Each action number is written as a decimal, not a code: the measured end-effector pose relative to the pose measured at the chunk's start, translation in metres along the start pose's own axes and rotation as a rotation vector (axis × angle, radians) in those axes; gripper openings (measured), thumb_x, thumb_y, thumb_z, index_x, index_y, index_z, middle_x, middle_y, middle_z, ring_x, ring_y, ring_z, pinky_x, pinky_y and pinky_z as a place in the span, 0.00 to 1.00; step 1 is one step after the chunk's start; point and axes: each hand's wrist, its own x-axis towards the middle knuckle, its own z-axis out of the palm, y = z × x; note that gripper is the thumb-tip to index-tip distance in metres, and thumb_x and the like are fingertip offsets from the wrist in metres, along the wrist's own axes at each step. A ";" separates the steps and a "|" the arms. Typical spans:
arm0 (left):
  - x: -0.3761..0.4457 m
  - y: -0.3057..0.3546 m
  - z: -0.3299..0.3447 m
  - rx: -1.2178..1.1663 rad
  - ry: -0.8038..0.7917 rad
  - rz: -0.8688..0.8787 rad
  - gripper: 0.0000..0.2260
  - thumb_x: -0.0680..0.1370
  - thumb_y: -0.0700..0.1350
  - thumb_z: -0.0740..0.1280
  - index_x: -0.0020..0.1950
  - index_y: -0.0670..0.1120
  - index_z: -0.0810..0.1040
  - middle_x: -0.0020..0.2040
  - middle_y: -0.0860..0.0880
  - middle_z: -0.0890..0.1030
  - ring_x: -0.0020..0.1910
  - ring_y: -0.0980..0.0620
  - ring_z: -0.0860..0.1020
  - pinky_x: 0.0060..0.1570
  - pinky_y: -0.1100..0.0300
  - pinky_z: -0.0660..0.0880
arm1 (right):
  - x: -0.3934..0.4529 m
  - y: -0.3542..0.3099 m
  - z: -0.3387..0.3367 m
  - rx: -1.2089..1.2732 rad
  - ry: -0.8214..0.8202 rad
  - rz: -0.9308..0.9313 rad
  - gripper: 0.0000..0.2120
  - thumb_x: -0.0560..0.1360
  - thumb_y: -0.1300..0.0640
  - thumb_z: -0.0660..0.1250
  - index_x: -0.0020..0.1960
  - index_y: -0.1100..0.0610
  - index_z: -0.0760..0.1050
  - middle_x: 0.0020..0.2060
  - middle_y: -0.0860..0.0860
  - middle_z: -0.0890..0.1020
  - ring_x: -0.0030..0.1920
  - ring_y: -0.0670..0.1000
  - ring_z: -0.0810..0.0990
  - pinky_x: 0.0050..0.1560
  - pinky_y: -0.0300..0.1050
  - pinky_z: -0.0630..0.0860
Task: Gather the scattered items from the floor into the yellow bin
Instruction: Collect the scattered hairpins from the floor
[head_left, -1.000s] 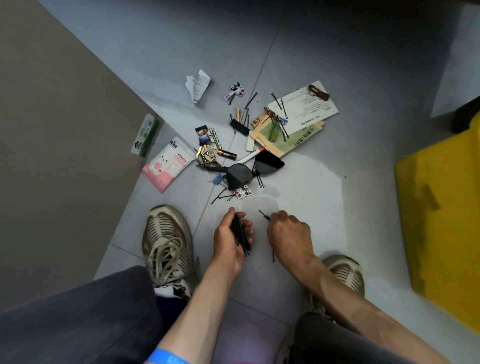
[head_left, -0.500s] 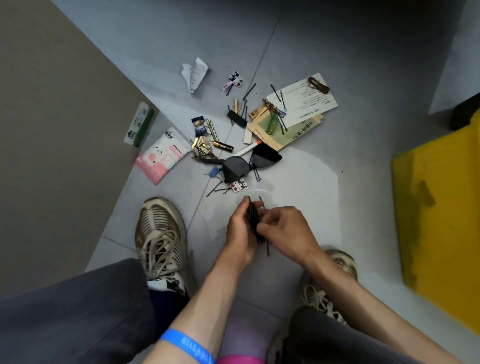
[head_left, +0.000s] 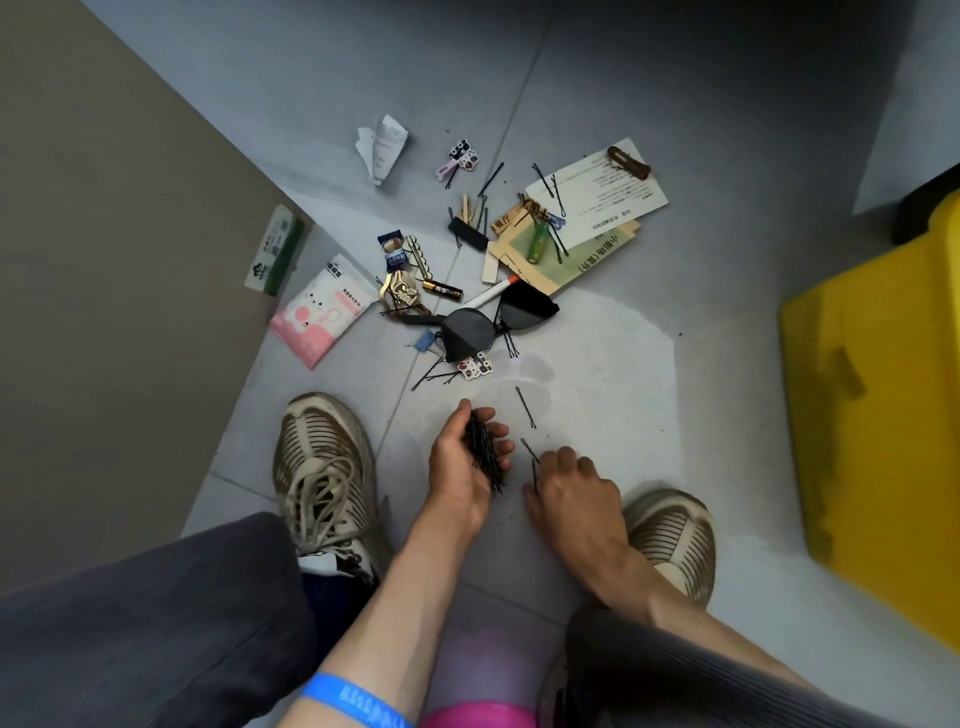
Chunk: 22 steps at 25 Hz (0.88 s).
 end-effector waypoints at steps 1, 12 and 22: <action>-0.001 0.000 -0.001 0.001 0.003 0.004 0.15 0.81 0.53 0.59 0.44 0.44 0.77 0.33 0.47 0.78 0.29 0.51 0.76 0.31 0.59 0.68 | -0.001 0.001 -0.001 -0.008 0.032 -0.013 0.09 0.69 0.57 0.73 0.43 0.61 0.77 0.38 0.57 0.79 0.36 0.59 0.80 0.26 0.50 0.75; 0.000 -0.002 -0.002 0.048 0.005 0.002 0.15 0.81 0.54 0.59 0.45 0.45 0.77 0.33 0.47 0.78 0.29 0.51 0.77 0.30 0.60 0.69 | 0.011 0.012 -0.002 -0.110 0.169 -0.021 0.11 0.55 0.67 0.77 0.33 0.62 0.77 0.29 0.57 0.77 0.27 0.59 0.77 0.20 0.44 0.71; -0.003 -0.010 0.017 0.033 -0.064 -0.040 0.15 0.81 0.53 0.59 0.45 0.44 0.77 0.36 0.46 0.79 0.34 0.49 0.78 0.31 0.61 0.73 | 0.040 0.012 -0.044 1.140 -0.022 0.283 0.07 0.59 0.50 0.69 0.31 0.54 0.80 0.26 0.47 0.82 0.29 0.46 0.81 0.33 0.46 0.79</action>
